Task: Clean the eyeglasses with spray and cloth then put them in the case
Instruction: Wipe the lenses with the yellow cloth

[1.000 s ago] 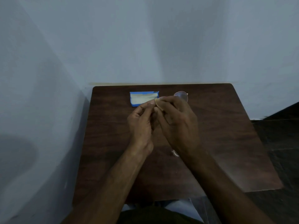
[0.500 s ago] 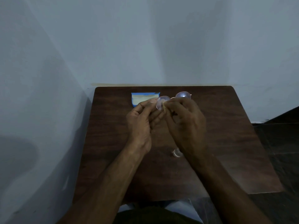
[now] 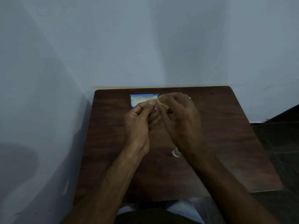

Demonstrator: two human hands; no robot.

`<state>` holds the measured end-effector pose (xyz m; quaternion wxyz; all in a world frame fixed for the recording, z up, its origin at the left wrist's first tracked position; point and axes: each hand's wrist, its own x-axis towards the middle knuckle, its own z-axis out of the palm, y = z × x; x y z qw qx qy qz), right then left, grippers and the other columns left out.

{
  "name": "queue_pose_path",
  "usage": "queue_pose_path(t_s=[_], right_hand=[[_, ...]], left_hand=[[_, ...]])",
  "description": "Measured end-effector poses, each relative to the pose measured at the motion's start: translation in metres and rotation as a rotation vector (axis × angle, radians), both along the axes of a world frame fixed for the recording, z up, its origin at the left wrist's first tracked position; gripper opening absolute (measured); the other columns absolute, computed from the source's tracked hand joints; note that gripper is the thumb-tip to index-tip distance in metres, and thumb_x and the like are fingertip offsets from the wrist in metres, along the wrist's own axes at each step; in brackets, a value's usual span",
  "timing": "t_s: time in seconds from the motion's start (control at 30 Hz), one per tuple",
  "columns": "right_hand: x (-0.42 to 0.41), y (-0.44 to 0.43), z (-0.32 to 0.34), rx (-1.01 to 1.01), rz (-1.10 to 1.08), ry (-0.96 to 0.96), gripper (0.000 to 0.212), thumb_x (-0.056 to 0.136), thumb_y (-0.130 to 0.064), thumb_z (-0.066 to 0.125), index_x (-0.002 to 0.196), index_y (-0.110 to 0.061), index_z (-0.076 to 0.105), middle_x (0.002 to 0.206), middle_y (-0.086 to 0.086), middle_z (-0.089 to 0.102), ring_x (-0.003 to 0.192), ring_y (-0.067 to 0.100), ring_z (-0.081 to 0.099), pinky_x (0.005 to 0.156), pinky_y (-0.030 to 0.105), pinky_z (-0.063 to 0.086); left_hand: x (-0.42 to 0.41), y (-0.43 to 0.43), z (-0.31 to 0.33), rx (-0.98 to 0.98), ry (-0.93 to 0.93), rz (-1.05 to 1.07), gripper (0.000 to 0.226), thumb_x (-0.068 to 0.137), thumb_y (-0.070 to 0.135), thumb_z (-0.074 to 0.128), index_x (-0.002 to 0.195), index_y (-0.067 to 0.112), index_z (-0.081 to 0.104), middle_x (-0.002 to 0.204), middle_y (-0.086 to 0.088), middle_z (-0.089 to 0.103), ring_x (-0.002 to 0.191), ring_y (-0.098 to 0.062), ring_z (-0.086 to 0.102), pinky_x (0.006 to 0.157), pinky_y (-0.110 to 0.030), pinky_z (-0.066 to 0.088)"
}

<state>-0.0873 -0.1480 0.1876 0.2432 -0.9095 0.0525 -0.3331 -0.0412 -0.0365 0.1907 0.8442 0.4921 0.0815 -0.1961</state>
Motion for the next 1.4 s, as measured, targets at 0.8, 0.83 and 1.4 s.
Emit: queue_pose_path(t_s=[0.8, 0.83, 1.4], right_hand=[[-0.024, 0.003, -0.007, -0.038, 0.055, -0.021, 0.019, 0.091, -0.005, 0.074, 0.109, -0.007, 0.075, 0.113, 0.009, 0.066, 0.101, 0.021, 0.061, 0.08, 0.034, 0.053], [-0.021, -0.003, -0.007, -0.019, 0.013, -0.062, 0.013, 0.092, -0.004, 0.073, 0.105, -0.006, 0.075, 0.109, 0.008, 0.066, 0.098, 0.021, 0.061, 0.078, 0.036, 0.053], [-0.013, 0.009, -0.005, -0.064, 0.067, 0.04, 0.02, 0.094, -0.012, 0.069, 0.113, -0.007, 0.073, 0.119, 0.011, 0.065, 0.106, 0.02, 0.062, 0.084, 0.031, 0.054]], left_hand=[[-0.005, -0.004, 0.007, -0.002, 0.006, 0.039, 0.011, 0.102, 0.009, 0.065, 0.104, 0.006, 0.076, 0.072, 0.001, 0.076, 0.058, -0.005, 0.071, 0.055, -0.018, 0.058], [-0.005, -0.004, 0.007, -0.006, 0.0, 0.037, 0.012, 0.102, 0.009, 0.064, 0.103, 0.007, 0.076, 0.076, -0.001, 0.078, 0.062, -0.008, 0.074, 0.06, -0.02, 0.06], [-0.009, -0.003, 0.007, 0.041, -0.007, 0.042, 0.014, 0.101, 0.01, 0.065, 0.106, 0.007, 0.079, 0.08, -0.002, 0.079, 0.063, -0.009, 0.073, 0.055, -0.021, 0.058]])
